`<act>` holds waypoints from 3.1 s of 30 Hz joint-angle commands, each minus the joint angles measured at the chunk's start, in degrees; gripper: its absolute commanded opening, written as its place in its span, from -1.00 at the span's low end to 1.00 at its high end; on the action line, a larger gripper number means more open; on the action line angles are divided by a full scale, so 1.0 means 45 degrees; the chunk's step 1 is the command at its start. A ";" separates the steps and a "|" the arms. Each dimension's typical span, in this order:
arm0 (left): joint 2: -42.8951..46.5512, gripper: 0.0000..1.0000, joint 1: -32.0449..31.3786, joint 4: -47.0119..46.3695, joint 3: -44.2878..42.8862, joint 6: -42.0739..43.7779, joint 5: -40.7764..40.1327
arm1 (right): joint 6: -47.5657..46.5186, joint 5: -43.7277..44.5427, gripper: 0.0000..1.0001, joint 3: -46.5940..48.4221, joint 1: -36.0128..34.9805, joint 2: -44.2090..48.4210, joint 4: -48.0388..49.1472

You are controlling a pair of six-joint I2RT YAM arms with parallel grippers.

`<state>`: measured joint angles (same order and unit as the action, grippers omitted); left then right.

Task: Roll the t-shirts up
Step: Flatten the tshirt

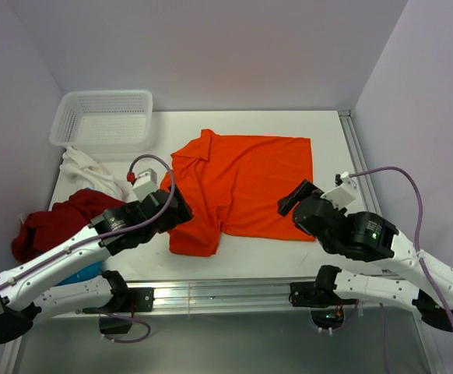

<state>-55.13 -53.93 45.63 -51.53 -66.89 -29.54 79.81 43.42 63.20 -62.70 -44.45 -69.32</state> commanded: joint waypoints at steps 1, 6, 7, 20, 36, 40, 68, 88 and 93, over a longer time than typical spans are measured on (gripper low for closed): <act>0.0961 0.99 -0.0007 0.0487 0.0375 -0.0077 0.1111 | -0.1599 -0.3759 1.00 -0.1244 0.2126 0.0287 0.1293; 0.1236 0.99 0.0382 -0.0002 0.1371 0.0041 0.2246 | -0.3514 -0.6595 0.99 -0.2812 0.6212 0.0191 0.3215; 0.1198 0.99 0.0519 -0.0060 0.1508 0.0060 0.2654 | -0.3846 -0.7568 0.97 -0.2891 0.6914 -0.0333 0.3255; 0.1061 0.95 0.3430 -0.1350 0.2994 0.0492 0.4826 | -0.5859 -0.9880 0.63 -0.5586 1.3440 -0.0963 0.3998; 0.0924 0.93 0.3469 -0.2092 0.3932 0.0196 0.5276 | -0.5548 -0.9122 0.57 -0.7519 1.4850 -0.2095 0.6866; 0.0690 0.92 0.3703 -0.2482 0.3697 0.0665 0.5450 | -0.5295 -0.9062 0.55 -0.7852 1.4948 -0.2739 0.7786; 0.0590 0.75 0.4075 -0.3065 0.5531 0.0549 0.6737 | -0.4532 -0.8243 -1.00 -0.8245 1.4948 -0.3852 0.7904; -0.2471 -0.57 0.4075 -0.4866 0.4733 0.1856 0.5469 | -0.5079 -0.8165 -1.00 -0.7151 1.4948 -0.4673 0.7924; -0.1910 -0.99 0.3822 -0.3462 0.3933 0.1371 0.6348 | -0.5294 -0.7852 -1.00 -0.6584 1.4948 -0.5064 0.7436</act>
<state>-66.32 -35.99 27.35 -30.26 -60.49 -3.27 57.32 5.37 30.24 4.29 -66.32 -34.50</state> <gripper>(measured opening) 0.015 0.013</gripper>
